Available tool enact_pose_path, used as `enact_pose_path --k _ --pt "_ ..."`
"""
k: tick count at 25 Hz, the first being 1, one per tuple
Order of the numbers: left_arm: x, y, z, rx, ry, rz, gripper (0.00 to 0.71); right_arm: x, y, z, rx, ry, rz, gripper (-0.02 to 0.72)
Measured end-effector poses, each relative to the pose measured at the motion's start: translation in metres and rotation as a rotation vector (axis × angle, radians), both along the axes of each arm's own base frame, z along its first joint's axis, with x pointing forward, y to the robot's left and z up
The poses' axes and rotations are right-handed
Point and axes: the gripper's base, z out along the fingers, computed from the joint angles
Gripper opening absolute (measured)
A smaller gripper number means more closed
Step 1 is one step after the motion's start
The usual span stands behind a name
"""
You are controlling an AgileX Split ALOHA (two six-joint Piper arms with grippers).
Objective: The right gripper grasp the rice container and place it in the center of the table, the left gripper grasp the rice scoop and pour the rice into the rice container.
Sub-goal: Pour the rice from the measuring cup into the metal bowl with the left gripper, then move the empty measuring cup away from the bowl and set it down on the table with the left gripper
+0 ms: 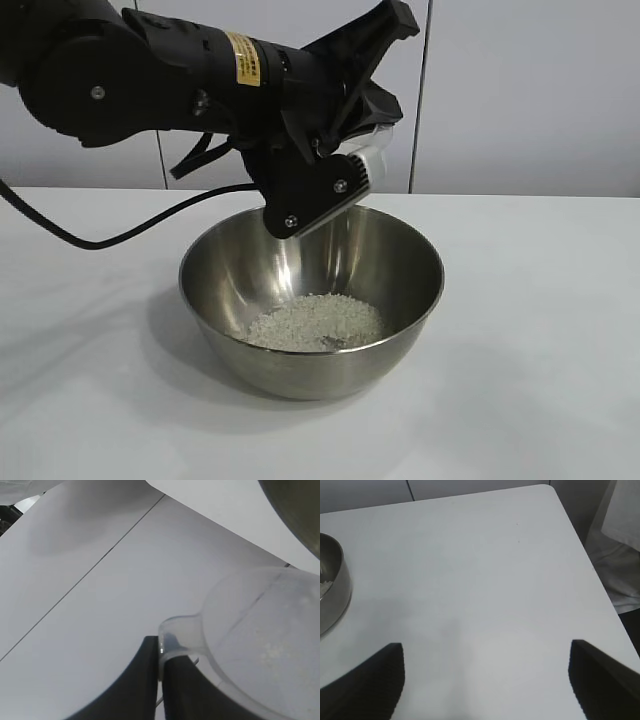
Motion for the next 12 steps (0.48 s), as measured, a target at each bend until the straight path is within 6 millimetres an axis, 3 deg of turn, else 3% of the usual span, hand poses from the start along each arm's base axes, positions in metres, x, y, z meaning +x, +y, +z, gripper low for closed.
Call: enact_pose_path --k 6,12 --pt "-0.001 -0.001 0.001 0.037 -0.062 -0.029 0.008 0.0 0.0 0.0 0.0 0.0 0.0 0.61" --pt "-0.004 0.001 0.015 0.046 -0.13 -0.055 0.008 0.0 0.0 0.0 0.0 0.0 0.0 0.61"
